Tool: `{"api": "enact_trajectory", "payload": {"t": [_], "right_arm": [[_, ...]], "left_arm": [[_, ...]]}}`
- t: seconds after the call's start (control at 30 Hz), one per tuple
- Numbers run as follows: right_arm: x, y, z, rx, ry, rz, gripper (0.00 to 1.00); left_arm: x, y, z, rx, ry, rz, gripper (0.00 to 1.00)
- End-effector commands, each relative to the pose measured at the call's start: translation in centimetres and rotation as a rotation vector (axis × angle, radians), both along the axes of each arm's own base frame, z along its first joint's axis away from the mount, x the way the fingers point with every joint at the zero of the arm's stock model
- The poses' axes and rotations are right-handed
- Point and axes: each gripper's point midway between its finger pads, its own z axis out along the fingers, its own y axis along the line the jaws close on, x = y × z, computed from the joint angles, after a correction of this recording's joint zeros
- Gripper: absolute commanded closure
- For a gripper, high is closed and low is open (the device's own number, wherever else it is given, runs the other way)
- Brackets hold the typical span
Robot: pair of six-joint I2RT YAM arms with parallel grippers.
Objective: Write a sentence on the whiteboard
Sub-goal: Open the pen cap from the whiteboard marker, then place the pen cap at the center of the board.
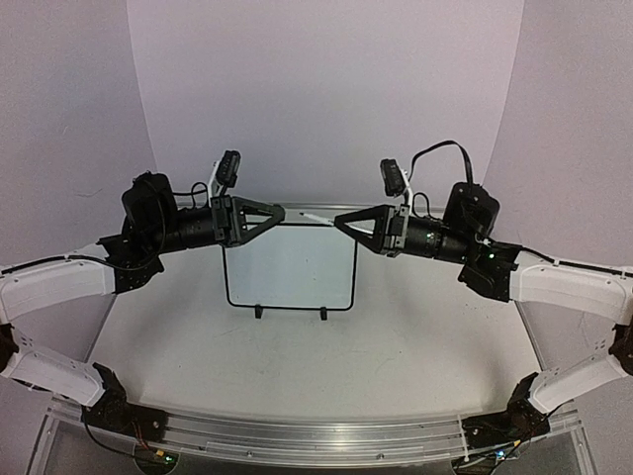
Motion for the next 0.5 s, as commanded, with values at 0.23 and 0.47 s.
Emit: {"api": "enact_trajectory", "payload": {"t": [0.23,0.47], "right_arm": [[0.7,-4.4,2.8,0.023,-0.082,-0.037,1.00],[3.1,-6.3,-0.6,-0.245,-0.102,-0.238,1.00]], "left_arm": [[3.2,5.3,-3.7,0.192,0.075,0.223,1.00],[4.5,13.4,-17.2,0.628,0.399,0.509,1.00]]}}
